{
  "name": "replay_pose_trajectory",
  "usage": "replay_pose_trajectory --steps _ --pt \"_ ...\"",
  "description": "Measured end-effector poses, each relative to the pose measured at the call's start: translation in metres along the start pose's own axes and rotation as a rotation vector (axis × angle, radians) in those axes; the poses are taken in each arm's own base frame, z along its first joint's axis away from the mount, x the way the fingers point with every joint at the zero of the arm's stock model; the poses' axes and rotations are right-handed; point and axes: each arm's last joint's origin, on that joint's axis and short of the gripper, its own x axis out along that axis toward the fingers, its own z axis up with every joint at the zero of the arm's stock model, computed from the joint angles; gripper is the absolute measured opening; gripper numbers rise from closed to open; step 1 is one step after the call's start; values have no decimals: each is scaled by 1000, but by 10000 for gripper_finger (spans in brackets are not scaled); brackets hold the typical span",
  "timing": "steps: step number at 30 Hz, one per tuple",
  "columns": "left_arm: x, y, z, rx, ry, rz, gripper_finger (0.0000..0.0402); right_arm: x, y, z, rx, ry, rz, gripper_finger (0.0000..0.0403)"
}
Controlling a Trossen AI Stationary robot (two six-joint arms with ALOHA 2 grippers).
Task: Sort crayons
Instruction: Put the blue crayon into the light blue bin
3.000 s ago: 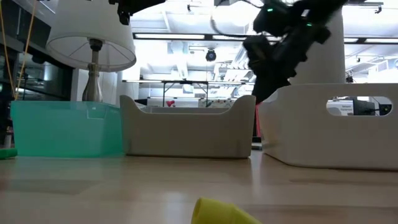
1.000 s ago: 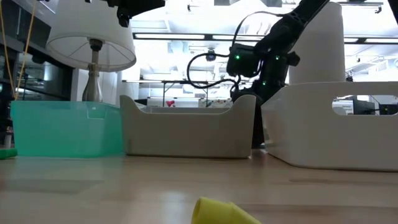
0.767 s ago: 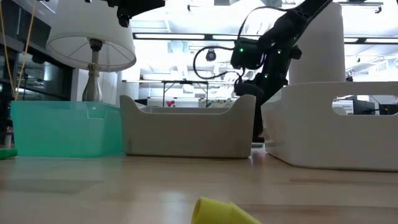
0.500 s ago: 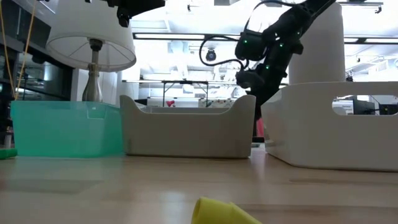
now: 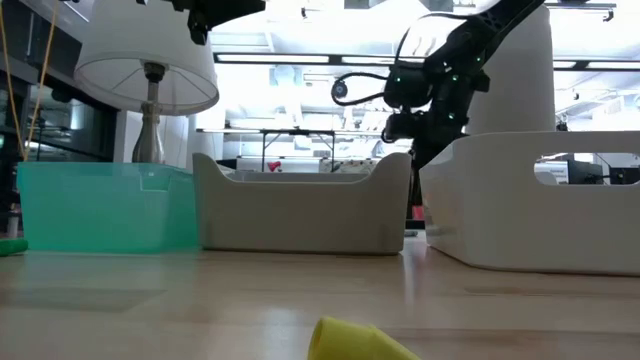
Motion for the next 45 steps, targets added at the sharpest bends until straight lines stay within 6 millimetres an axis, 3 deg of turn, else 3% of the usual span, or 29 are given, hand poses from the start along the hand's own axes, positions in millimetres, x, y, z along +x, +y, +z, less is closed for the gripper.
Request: replay_pose_trajectory --steps 4,12,30,34,40,45 --pt "0 0 0 -2 -1 4 168 1 -1 1 -172 -2 -25 156" --pt "0 1 0 -16 0 36 168 21 -6 2 -327 30 -39 156" --pt "0 2 -5 -34 37 59 168 49 -10 -1 -380 107 -49 153" --pt "0 2 -5 -34 37 59 168 50 -10 -2 -347 125 -68 121" --pt "0 2 -5 -33 37 59 168 51 -3 -3 -297 178 -68 16" --pt "0 2 -5 -33 38 59 168 52 5 -1 -290 193 -69 21"
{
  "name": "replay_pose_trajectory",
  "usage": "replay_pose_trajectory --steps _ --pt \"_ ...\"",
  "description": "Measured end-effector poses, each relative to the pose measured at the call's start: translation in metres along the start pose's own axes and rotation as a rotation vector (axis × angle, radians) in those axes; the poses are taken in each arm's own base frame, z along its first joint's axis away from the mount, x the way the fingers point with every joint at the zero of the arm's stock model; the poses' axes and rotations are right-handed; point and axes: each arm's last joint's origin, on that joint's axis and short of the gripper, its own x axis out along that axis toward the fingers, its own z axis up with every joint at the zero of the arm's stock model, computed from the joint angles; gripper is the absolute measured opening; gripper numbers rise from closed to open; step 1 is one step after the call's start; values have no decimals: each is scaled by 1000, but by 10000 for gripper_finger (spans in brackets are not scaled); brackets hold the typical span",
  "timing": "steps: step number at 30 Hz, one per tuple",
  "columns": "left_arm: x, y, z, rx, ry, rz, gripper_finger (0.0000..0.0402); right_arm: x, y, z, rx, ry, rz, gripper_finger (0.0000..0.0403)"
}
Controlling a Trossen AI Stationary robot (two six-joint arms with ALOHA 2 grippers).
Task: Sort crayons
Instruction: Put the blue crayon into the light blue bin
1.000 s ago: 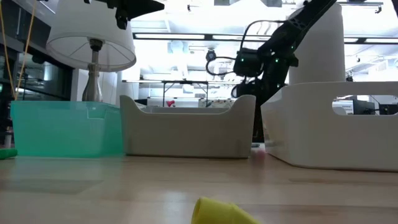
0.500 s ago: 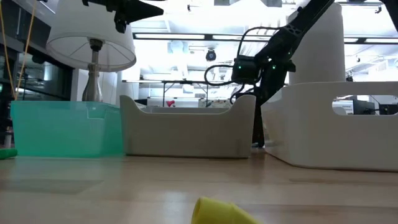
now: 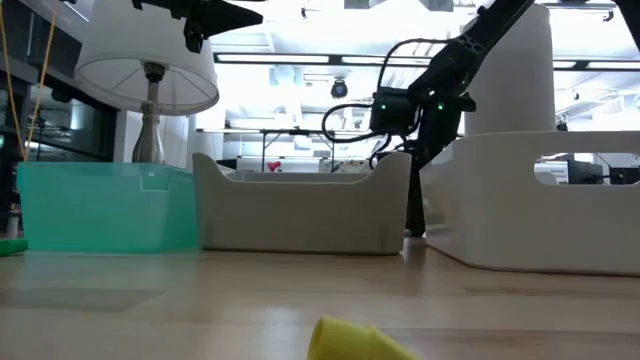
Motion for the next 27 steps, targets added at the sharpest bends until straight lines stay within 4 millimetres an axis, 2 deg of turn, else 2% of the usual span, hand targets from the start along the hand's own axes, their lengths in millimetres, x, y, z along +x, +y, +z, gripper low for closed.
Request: replay_pose_trajectory --steps 6,12,21,27 --pt "0 0 0 1 1 0 168 -16 8 -5 75 13 43 5" --pt "0 0 0 1 1 0 168 -60 18 -11 116 -20 28 2" --pt "0 0 0 2 1 0 168 -141 44 -6 374 -361 -90 1" --pt "0 0 0 49 1 -1 168 -174 70 12 498 -613 -147 0"
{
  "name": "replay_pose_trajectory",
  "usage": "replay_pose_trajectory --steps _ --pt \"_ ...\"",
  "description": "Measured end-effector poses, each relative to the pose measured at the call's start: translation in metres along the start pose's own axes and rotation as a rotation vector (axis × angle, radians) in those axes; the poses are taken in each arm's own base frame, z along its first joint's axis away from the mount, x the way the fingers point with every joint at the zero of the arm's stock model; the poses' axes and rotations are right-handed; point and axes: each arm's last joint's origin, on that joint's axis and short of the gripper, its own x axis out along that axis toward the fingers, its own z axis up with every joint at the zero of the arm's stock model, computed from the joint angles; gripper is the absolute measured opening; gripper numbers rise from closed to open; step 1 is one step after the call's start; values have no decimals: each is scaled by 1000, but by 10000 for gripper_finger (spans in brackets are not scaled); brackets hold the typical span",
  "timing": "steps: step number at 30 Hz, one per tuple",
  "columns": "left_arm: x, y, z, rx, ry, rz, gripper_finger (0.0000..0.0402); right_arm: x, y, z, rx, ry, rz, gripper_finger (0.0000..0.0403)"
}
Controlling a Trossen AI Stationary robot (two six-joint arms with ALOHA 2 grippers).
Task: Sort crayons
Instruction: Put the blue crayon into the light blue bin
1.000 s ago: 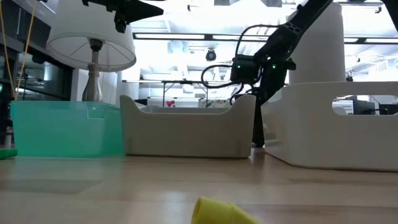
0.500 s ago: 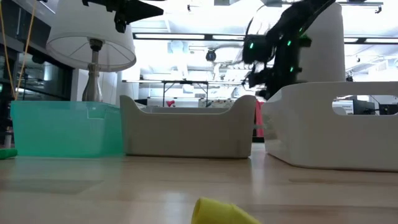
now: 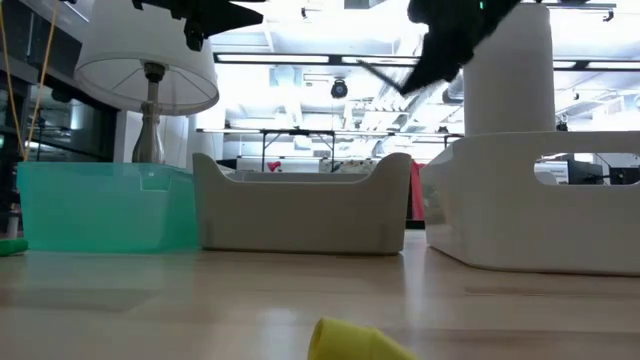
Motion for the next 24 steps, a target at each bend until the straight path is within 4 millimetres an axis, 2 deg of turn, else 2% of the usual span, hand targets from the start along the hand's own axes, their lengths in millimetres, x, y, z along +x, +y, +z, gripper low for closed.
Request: replay_pose_trajectory --steps 6,13,18,24 --pt "0 0 0 6 0 0 168 -1 37 17 82 -262 12 0" --pt "2 -2 5 42 -64 -14 168 16 67 25 234 -605 22 0" --pt "9 -8 14 129 -202 -66 168 34 79 38 215 -686 23 0" --pt "19 -13 17 132 -201 -67 168 50 88 51 182 -672 79 0"
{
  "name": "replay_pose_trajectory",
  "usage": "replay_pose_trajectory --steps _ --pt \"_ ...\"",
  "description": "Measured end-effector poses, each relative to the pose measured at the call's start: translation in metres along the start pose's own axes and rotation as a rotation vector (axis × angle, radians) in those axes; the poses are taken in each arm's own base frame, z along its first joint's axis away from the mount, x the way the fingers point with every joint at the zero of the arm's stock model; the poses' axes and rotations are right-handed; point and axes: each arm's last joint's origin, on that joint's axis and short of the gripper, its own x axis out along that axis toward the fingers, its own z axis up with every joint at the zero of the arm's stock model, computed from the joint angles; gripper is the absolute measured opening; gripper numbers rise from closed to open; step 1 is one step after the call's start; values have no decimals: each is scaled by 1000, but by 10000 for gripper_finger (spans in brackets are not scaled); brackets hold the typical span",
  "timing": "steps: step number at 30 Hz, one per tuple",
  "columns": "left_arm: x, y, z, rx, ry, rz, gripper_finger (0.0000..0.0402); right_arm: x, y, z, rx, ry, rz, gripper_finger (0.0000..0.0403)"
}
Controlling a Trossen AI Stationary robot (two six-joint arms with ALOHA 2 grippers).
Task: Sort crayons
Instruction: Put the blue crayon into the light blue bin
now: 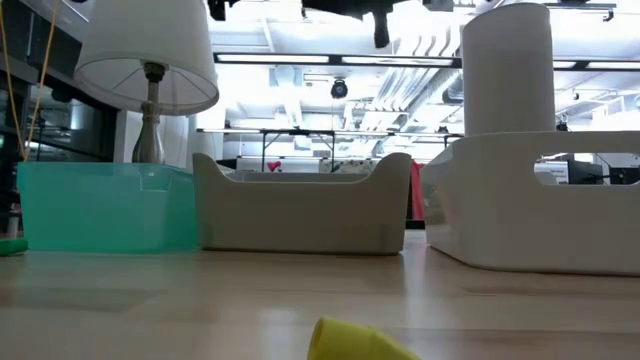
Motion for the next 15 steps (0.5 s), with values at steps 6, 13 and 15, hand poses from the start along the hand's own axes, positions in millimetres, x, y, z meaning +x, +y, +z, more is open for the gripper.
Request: replay_pose_trajectory --steps 6,13,15 --pt "7 -2 0 -1 6 0 168 3 7 -1 -22 7 37 0" --pt "14 -5 3 -29 6 0 168 3 7 -2 -46 23 51 0" --pt "17 -6 5 -30 1 -16 168 3 7 -3 -50 33 51 0"
